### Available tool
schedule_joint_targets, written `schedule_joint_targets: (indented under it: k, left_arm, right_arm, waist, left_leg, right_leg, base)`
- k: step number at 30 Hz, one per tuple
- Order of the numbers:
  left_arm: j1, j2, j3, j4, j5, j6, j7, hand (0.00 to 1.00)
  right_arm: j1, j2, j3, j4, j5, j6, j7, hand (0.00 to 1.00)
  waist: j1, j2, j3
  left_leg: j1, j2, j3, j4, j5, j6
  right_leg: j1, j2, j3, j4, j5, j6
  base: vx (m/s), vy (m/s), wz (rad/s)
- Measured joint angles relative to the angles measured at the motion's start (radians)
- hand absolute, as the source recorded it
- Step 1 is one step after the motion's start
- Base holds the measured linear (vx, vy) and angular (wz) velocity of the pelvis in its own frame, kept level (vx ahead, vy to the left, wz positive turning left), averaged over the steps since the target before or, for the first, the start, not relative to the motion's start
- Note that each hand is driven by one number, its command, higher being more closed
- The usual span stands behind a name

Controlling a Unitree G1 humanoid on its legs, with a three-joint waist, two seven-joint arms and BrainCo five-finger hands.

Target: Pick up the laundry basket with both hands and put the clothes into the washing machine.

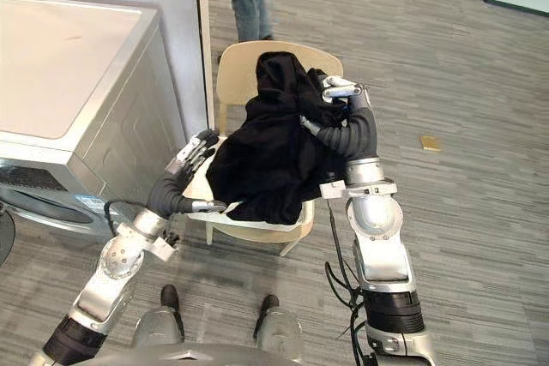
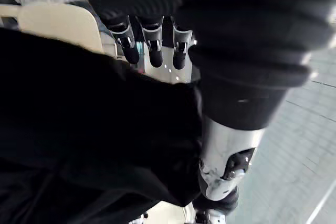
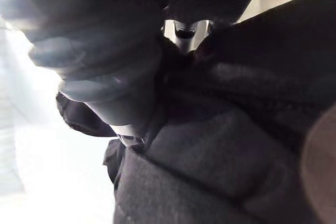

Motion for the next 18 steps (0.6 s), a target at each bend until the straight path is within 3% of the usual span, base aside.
schedule_joint_targets:
  k: [2, 4, 8, 18]
  left_arm:
    - [-0.09, 0.014, -0.083, 0.073, 0.038, 0.004, -0.002, 0.0]
    - [-0.192, 0.017, -0.162, 0.19, 0.175, 0.013, -0.021, 0.0]
    - [-0.267, 0.002, -0.207, 0.257, 0.256, 0.029, -0.046, 0.0]
    - [-0.368, -0.135, -0.265, 0.414, 0.262, 0.092, -0.058, 0.0]
  right_arm:
    - [-0.004, -0.001, 0.047, -0.001, 0.023, 0.001, 0.007, 1.0]
    - [-0.014, -0.001, 0.1, -0.001, 0.025, 0.002, 0.021, 1.0]
    - [-0.04, 0.0, 0.108, -0.001, 0.033, 0.006, 0.02, 1.0]
    - [-0.092, 0.065, 0.143, -0.026, 0.066, 0.024, 0.013, 1.0]
  waist:
    - [-0.008, 0.0, 0.0]
    - [-0.022, 0.0, 0.0]
    - [-0.034, 0.0, 0.0]
    - [-0.046, 0.0, 0.0]
  left_leg:
    - [-0.004, 0.001, 0.005, 0.007, -0.002, 0.001]
    - [-0.016, 0.003, 0.012, 0.009, -0.003, 0.002]
    - [-0.049, 0.005, 0.023, 0.014, -0.006, -0.001]
    - [-0.077, 0.015, 0.023, 0.053, -0.017, 0.005]
  right_leg:
    - [-0.001, 0.001, 0.003, -0.007, 0.008, 0.0]
    - [-0.007, 0.004, 0.005, -0.025, 0.016, 0.002]
    - [-0.038, 0.012, 0.024, -0.052, 0.042, -0.003]
    - [-0.035, 0.022, 0.029, -0.09, 0.073, -0.002]
  base:
    - [-0.02, 0.023, -0.06]
    - [-0.06, 0.032, -0.07]
    - [-0.05, 0.029, -0.13]
    - [-0.01, 0.007, -0.03]
